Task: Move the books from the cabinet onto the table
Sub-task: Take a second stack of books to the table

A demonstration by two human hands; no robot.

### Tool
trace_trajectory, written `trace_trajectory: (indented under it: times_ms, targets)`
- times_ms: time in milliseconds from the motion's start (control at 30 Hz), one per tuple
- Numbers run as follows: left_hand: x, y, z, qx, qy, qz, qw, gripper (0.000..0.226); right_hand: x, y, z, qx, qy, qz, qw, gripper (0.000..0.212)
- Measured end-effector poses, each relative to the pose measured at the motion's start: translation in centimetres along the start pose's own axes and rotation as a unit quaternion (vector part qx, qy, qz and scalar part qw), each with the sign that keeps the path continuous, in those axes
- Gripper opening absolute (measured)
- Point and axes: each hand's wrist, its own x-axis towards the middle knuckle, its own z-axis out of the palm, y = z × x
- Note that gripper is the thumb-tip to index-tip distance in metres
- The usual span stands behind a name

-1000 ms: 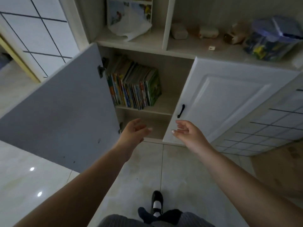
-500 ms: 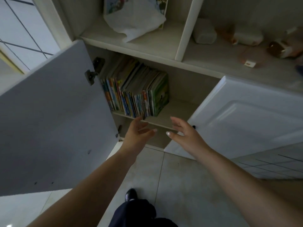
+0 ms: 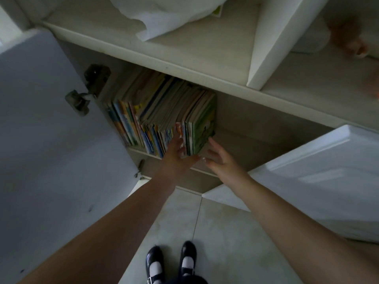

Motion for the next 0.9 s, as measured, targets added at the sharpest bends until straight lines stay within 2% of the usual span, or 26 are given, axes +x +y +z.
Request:
trace_trajectory:
  times_ms: [133,267,400,567,700,900]
  targets:
    - [2.3,-1.0,0.5,0.036,0.019,0.025,0.999,0.078,3.4,0.6,0.1,0.040,-0.021,-0.009,0.999,0.061]
    - [3.2,-1.3,1.0,0.072,0.041,0.053,0.995,0.075,6.0,0.8,0.7,0.099,-0.025,0.009,0.995,0.065]
    - [4.2,-1.5,1.3,0.076,0.071,0.072,0.992,0.083,7.7,1.0,0.9,0.075,-0.012,-0.005,0.997,0.066]
    - [5.9,-2.4,1.5,0.104,0.100,0.103,0.984,0.069,9.1,0.9,1.0,0.099,-0.015,0.000,0.995,0.064]
    - [7.4,-3.5,2.3,0.129,0.122,0.101,0.979,0.077,9.4,1.5,1.6,0.099,0.008,-0.020,0.995,0.060]
    - [8.6,-4.3,3.7,0.141,0.169,0.028,0.975,0.062,8.6,2.2,0.2,0.138,0.017,-0.009,0.990,0.054]
